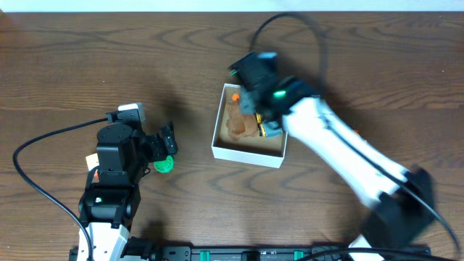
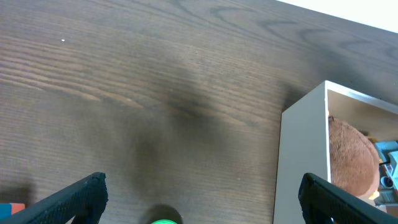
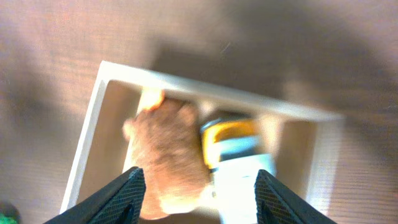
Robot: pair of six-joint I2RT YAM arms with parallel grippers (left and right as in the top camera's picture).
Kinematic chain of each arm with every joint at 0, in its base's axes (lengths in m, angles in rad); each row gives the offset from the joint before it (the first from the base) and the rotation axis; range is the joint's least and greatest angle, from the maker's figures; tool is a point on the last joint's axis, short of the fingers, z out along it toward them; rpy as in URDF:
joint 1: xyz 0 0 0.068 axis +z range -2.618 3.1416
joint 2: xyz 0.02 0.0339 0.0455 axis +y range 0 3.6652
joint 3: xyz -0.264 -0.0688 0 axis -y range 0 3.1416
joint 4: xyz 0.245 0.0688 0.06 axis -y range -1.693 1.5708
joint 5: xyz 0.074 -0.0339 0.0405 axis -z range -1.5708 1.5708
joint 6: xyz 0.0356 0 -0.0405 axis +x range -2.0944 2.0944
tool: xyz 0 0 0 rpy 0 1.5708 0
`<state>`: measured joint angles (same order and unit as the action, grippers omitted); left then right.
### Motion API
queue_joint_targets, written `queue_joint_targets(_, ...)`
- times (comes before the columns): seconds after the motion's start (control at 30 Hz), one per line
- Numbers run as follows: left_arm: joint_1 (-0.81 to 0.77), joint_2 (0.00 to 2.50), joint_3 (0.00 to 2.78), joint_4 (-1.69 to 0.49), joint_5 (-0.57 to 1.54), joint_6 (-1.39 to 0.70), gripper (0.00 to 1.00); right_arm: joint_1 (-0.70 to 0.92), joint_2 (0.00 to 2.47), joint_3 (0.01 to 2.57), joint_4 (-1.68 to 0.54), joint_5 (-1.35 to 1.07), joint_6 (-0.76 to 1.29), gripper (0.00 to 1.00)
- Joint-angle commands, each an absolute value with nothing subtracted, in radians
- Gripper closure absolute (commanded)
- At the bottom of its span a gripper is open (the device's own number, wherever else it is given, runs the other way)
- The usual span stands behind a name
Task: Pack container
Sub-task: 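Carry the plush bear into the box and open the right gripper, then move the right gripper to the orange duck figure and grasp it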
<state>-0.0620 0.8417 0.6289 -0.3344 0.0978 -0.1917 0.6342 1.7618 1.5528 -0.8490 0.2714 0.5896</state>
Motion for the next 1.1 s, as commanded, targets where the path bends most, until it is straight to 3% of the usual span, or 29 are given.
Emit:
queue_joint_targets(0.0, -0.062, 0.841, 0.65, -0.337, 0.094, -0.204, 0.02, 0.49, 1.628, 1.559, -0.921, 0.326, 0.542, 0.33)
queue_joint_targets(0.13, -0.062, 0.841, 0.65, -0.337, 0.094, -0.204, 0.02, 0.296, 1.555, 1.559, -1.106, 0.294, 0.514, 0.19)
queue_joint_targets(0.33, -0.062, 0.842, 0.65, -0.336, 0.094, -0.204, 0.02, -0.003, 1.541, 1.546, -1.27, 0.137, 0.27, 0.14)
queue_joint_targets(0.47, -0.062, 0.842, 0.65, -0.336, 0.094, -0.204, 0.02, -0.1, 1.545, 1.493, -1.302, 0.078, 0.155, 0.11)
queue_joint_targets(1.07, -0.062, 0.842, 0.65, -0.336, 0.094, -0.204, 0.02, -0.109, 1.545, 0.95, -0.89, 0.036, 0.115, 0.07)
